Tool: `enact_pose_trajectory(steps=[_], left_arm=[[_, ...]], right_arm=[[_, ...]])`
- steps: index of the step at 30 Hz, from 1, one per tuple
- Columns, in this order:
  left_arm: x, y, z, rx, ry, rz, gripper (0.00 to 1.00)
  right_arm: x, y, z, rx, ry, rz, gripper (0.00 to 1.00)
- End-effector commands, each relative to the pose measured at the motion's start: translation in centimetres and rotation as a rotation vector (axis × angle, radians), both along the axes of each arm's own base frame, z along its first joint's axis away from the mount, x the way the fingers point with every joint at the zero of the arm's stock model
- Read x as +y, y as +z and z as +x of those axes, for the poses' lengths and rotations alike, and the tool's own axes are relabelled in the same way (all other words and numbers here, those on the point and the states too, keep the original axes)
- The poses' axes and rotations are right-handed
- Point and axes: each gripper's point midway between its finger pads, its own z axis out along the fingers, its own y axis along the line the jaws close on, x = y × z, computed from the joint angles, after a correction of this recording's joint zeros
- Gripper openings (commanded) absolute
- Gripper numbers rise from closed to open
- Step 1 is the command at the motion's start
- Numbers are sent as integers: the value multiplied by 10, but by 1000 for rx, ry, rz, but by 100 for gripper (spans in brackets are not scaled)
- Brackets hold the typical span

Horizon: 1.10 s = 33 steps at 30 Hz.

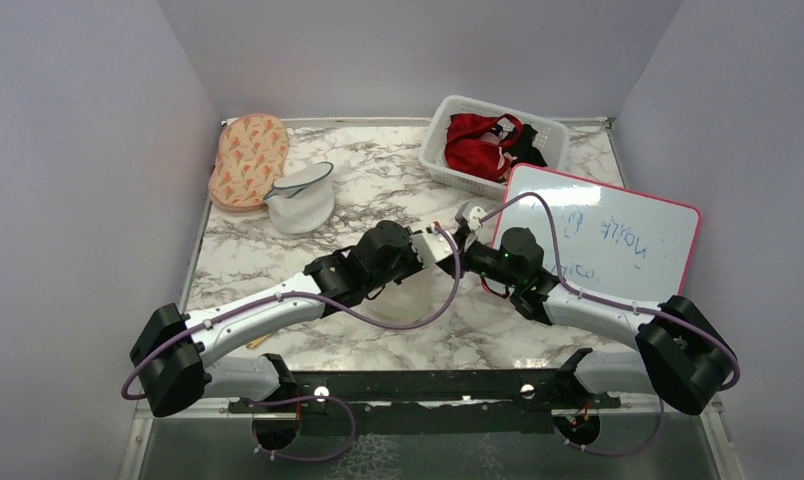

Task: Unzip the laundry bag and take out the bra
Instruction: Unzip the laundry bag at the center of the board.

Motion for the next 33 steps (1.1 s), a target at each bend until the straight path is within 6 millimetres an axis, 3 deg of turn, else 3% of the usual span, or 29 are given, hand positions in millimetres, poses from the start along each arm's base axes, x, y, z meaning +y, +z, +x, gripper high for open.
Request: enact_pose_trajectory(steps=[1, 11, 16, 20, 23, 33], left_arm=[[0, 18, 0, -89, -8, 0, 0], [4, 48, -25, -210, -121, -120, 0], [14, 64, -32, -236, -106, -197, 0], [25, 71, -36, -256, -88, -224, 0], [32, 73, -38, -259, -72, -239, 0], [32, 46, -33, -178, -6, -216, 0]], right_arm=[[-6, 5, 8, -11, -57, 11, 1], [-18, 5, 19, 10, -157, 40, 1], [-28, -8, 34, 86, -212, 40, 1], [-48, -22, 52, 202, -259, 73, 1], [-60, -29, 60, 247, -273, 94, 1], [-46, -20, 44, 192, -124, 90, 1]])
